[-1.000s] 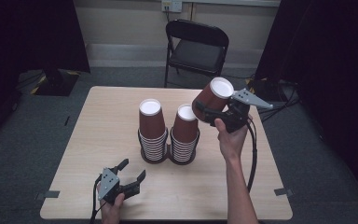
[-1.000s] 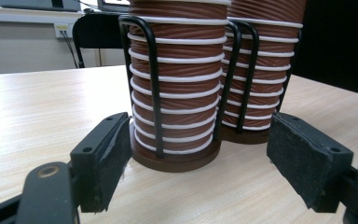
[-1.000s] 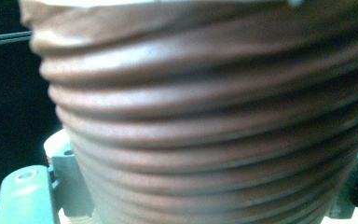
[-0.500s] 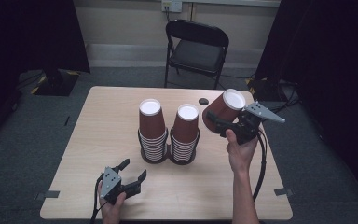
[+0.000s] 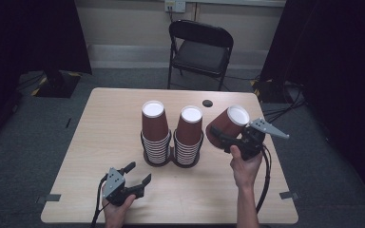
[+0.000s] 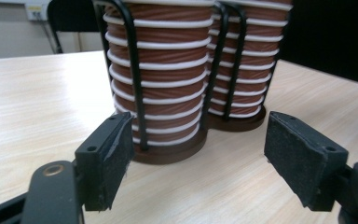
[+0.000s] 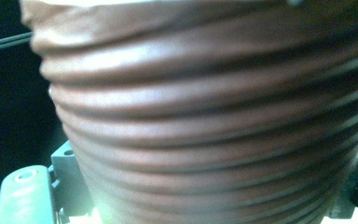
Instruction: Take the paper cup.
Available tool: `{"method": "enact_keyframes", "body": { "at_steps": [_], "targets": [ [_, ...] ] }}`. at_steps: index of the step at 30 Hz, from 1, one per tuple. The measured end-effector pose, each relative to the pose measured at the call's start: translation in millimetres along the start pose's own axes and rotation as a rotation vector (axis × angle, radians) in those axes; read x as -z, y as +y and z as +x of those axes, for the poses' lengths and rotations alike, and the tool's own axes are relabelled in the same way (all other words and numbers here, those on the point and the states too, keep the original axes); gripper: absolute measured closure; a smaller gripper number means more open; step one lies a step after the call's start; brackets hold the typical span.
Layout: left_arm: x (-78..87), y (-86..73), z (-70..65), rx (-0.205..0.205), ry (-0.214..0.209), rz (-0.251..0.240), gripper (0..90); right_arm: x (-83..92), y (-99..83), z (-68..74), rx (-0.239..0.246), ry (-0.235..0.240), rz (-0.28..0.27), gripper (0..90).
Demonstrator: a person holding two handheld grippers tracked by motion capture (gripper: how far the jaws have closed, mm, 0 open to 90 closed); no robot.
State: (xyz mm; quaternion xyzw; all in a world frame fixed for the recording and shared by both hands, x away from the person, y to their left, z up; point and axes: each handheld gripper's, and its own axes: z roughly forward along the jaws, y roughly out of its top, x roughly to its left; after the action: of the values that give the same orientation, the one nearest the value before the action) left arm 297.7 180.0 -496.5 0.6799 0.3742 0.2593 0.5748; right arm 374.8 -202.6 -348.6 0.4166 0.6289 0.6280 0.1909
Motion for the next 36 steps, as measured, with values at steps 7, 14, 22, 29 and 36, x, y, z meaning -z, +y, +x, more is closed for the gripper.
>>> {"method": "enact_keyframes", "body": {
  "at_steps": [7,14,22,29,36],
  "targets": [
    [-3.1,7.4,-2.7,0.018,-0.025,0.006,19.9,4.2,-19.7,6.0,-0.021,0.021,0.016,13.7],
    [-6.5,11.8,-6.1,0.018,-0.058,0.005,22.3,8.0,-35.7,16.2,-0.029,0.058,0.044,13.7],
    [-9.0,10.1,-12.9,0.024,-0.088,-0.006,24.6,7.7,-59.1,19.0,-0.087,0.112,0.048,13.8],
    [-13.2,14.9,-18.3,-0.015,-0.113,-0.005,27.3,0.0,-78.4,24.4,-0.131,0.171,0.081,13.7],
    [-16.6,15.2,-21.9,-0.007,-0.165,-0.006,31.8,-6.7,-94.3,31.9,-0.179,0.229,0.095,13.8]
  ]
}}
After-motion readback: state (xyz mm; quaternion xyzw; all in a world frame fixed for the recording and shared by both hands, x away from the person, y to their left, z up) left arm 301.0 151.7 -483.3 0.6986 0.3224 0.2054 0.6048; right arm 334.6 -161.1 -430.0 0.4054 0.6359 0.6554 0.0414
